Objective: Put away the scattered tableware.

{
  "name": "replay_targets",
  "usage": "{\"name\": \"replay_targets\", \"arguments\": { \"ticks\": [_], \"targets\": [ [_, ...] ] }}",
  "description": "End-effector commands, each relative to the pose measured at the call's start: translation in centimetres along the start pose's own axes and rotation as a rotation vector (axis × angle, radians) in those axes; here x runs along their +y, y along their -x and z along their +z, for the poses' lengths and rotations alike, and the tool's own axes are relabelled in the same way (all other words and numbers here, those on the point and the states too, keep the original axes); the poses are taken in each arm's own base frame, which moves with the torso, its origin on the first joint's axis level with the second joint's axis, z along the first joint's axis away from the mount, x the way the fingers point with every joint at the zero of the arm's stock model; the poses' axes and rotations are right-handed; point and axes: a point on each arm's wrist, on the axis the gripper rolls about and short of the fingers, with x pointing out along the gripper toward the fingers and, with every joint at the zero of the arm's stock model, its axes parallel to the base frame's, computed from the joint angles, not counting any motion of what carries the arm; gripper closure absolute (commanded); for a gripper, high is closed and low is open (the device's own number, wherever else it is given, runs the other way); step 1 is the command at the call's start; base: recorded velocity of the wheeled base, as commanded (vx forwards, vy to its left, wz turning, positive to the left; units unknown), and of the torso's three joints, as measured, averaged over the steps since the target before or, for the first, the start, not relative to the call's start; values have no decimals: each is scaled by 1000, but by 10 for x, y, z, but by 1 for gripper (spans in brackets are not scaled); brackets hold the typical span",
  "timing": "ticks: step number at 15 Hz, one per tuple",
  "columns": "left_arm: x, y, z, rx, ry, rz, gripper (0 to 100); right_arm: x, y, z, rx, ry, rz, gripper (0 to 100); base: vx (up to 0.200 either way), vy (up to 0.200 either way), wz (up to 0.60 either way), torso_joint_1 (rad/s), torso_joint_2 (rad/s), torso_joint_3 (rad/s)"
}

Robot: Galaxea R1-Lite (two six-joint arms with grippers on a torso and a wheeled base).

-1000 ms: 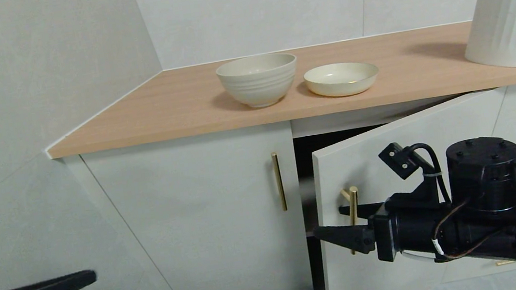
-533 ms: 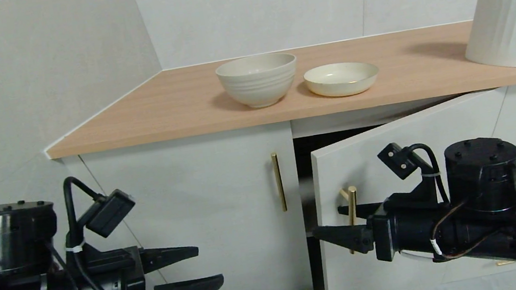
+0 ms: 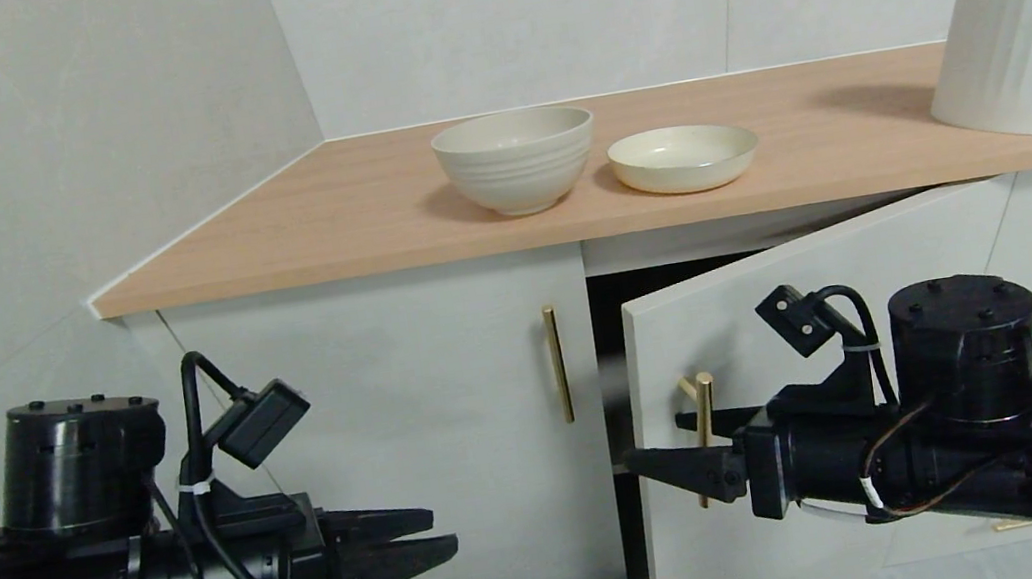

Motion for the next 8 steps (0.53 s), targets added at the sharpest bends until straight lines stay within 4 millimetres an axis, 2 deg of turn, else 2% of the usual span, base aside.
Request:
{"name": "replay_targets", "arguments": {
  "ticks": [1, 4, 6, 7, 8],
  "targets": [
    [1, -5, 0, 9, -2, -12, 100, -1, -1, -2, 8, -4, -3, 0, 0, 0, 0, 0, 0, 0],
    [-1, -30, 11, -5, 2, -73, 100, -1, -1, -2, 9, -7, -1, 0, 0, 0, 0, 0, 0, 0],
    [7, -62, 27, -50, 4, -120, 100, 0, -2, -3, 12, -6, 1, 0, 0, 0, 0, 0, 0, 0],
    [15, -78, 29, -59, -9, -122, 100, 1, -2, -3, 11, -6, 2, 0, 0, 0, 0, 0, 0, 0],
    [19, -86, 28, -59, -13, -116, 100, 1, -1, -2, 10, -5, 3, 0, 0, 0, 0, 0, 0, 0]
  ]
}}
